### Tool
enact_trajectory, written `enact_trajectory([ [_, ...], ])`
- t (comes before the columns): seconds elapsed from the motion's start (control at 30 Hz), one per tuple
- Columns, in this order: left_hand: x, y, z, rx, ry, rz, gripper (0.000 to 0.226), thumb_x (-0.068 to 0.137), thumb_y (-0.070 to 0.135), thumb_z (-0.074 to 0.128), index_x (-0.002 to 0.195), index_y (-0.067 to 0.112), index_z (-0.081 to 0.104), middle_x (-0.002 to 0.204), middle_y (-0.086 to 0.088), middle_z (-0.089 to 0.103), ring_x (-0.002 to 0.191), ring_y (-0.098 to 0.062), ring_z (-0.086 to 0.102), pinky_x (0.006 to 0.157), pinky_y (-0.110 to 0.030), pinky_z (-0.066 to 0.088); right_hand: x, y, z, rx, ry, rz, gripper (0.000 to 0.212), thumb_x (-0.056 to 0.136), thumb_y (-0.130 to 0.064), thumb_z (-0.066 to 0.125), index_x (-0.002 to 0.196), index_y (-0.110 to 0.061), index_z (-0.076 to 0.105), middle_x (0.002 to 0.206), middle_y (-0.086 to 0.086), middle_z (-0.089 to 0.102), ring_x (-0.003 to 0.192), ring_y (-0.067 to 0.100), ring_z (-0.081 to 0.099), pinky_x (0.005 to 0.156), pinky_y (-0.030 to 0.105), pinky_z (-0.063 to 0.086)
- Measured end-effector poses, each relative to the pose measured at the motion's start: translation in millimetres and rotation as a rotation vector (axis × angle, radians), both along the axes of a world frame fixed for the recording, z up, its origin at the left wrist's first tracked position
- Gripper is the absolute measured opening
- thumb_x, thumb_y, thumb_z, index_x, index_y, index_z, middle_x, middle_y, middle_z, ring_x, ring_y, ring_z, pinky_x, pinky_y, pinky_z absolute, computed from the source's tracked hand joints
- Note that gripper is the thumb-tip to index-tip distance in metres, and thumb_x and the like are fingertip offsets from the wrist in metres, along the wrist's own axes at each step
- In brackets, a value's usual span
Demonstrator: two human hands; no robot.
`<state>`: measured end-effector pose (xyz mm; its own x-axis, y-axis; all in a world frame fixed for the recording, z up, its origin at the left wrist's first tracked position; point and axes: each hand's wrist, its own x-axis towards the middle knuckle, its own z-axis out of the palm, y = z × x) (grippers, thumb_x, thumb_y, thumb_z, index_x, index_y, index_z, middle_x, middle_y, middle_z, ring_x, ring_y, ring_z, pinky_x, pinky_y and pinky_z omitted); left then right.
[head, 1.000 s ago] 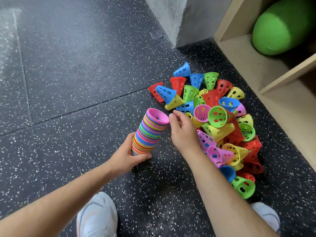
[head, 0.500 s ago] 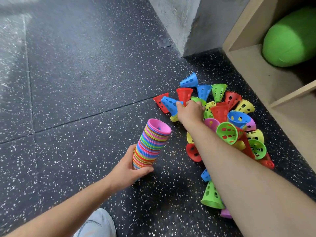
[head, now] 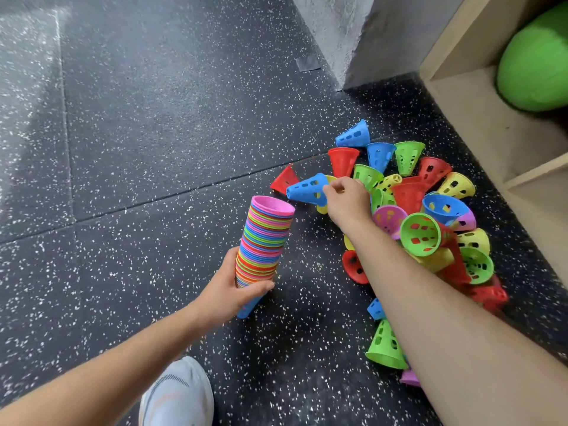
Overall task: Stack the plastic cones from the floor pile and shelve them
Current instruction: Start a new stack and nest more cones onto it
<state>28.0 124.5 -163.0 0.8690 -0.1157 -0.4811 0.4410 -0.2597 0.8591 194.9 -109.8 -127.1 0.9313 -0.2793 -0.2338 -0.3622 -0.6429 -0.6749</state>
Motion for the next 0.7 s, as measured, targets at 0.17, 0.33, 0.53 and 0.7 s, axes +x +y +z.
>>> enact_trajectory([
  [0.17, -0.3, -2.1, 6.4, -0.004, -0.003, -0.002, 0.070, 0.083, 0.020, 0.086, 0.136, 0.026, 0.041, 0.114, 0.002, 0.070, 0.095, 0.001, 0.068, 0.081, -0.018, 0.053, -23.4, -6.6, 17.6, 0.081, -0.037, 0.049, 0.011, 0.096, -0.022, 0.058, 0.089, -0.019, 0.065, 0.096, -0.004, 0.065, 0.087, 0.014, 0.056, 0.070, 0.026, 0.037],
  [0.33, -2.8, -6.1, 12.0, 0.008, -0.022, -0.045, 0.069, 0.082, 0.019, 0.087, 0.135, 0.025, 0.042, 0.113, 0.004, 0.069, 0.095, 0.003, 0.068, 0.083, -0.012, 0.050, -33.3, -6.9, 42.9, 0.150, -0.229, 0.065, 0.008, 0.096, -0.022, 0.061, 0.090, -0.026, 0.063, 0.096, -0.004, 0.065, 0.082, 0.007, 0.059, 0.073, 0.024, 0.044],
  [0.53, -5.0, -7.2, 18.0, 0.005, -0.027, -0.047, 0.071, 0.083, 0.019, 0.086, 0.137, 0.024, 0.040, 0.115, 0.005, 0.068, 0.095, 0.006, 0.067, 0.081, -0.008, 0.050, -47.3, 5.1, 67.0, 0.170, -0.410, 0.318, 0.011, 0.095, -0.014, 0.063, 0.097, -0.020, 0.072, 0.102, -0.003, 0.059, 0.089, 0.010, 0.056, 0.078, 0.018, 0.046],
  [0.7, -8.9, -4.0, 15.9, -0.012, -0.022, -0.008, 0.074, 0.083, 0.018, 0.087, 0.139, 0.024, 0.039, 0.115, 0.004, 0.070, 0.096, 0.001, 0.069, 0.083, -0.014, 0.053, -64.4, 16.9, 60.9, 0.210, -0.325, 0.535, 0.012, 0.095, -0.011, 0.064, 0.100, -0.018, 0.072, 0.101, -0.002, 0.064, 0.092, 0.013, 0.063, 0.085, 0.028, 0.052],
])
